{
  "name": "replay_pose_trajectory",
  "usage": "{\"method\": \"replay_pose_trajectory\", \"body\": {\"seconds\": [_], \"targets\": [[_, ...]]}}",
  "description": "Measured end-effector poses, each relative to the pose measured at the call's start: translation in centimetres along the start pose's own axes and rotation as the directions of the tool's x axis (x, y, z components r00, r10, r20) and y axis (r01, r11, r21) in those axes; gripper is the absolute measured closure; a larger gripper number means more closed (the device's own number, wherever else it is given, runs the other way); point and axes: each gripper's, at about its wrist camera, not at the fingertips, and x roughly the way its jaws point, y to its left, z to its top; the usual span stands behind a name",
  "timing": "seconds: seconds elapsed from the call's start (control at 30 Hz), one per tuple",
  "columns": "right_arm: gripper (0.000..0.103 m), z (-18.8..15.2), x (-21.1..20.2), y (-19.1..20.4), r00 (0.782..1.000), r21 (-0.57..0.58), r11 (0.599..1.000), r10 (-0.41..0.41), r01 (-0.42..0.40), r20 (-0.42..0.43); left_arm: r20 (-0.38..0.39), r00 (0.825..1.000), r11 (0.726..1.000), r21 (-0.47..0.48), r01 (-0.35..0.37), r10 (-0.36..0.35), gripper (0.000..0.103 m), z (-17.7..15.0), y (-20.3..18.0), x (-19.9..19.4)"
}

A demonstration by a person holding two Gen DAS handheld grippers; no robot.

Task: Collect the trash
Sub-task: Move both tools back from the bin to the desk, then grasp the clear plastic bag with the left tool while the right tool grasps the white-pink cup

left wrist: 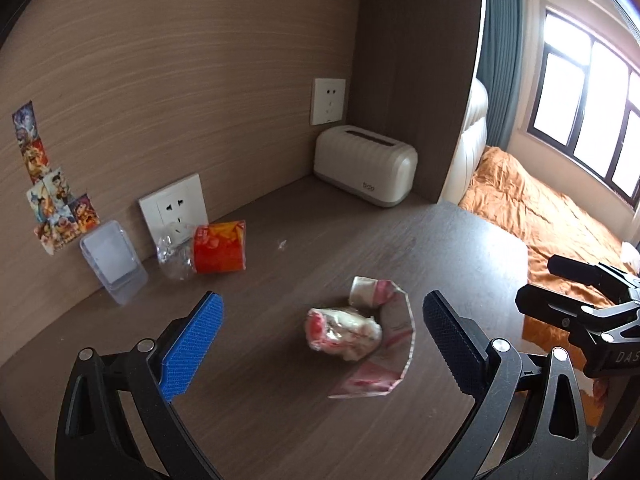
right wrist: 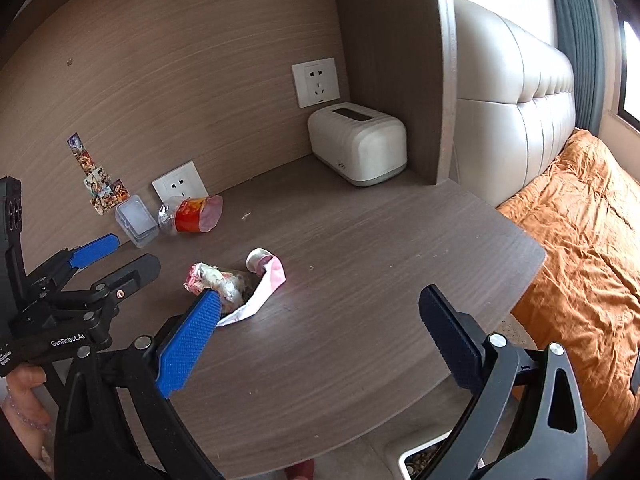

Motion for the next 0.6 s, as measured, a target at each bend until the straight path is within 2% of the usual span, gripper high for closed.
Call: {"method": "replay_pose_trajectory", "body": {"seconds": [0.17,0.3,0.4,0.5,0.6], "targets": [[0.004,0.3,4.4,1.2,0.996,-0.008,0.998,-0.068,0.068,-0.051,-0.097,0.995,0.999,0.007,0.038,-0.037,0.005,-1.1,1.5,4.2],[0.004,0.4,7.5,1.1,0.992,0.02,0.997,-0.068,0.07,-0.104,-0.159,0.983,0.994,0.035,0.099,-0.092,0.005,-1.8,1.4,6.6],[0.005,0.4,9.1,1.2,0.991,0.033,0.999,-0.034,0.039,-0.133,-0.188,0.973,0.987,0.059,0.149,-0.135,0.005,-2.1,1.3,8.2],[0.021,0.5,10.8,1.4,0.983,0.032,0.999,-0.001,0.007,-0.183,-0.197,0.96,0.972,0.086,0.22,-0.199,0.006,-2.1,0.9,9.1],[0.034,0.3,12.5,1.5,0.971,0.023,1.0,0.016,-0.011,-0.24,-0.223,0.941,0.951,0.119,0.285,-0.254,0.017,-2.0,0.6,10.4]]}}
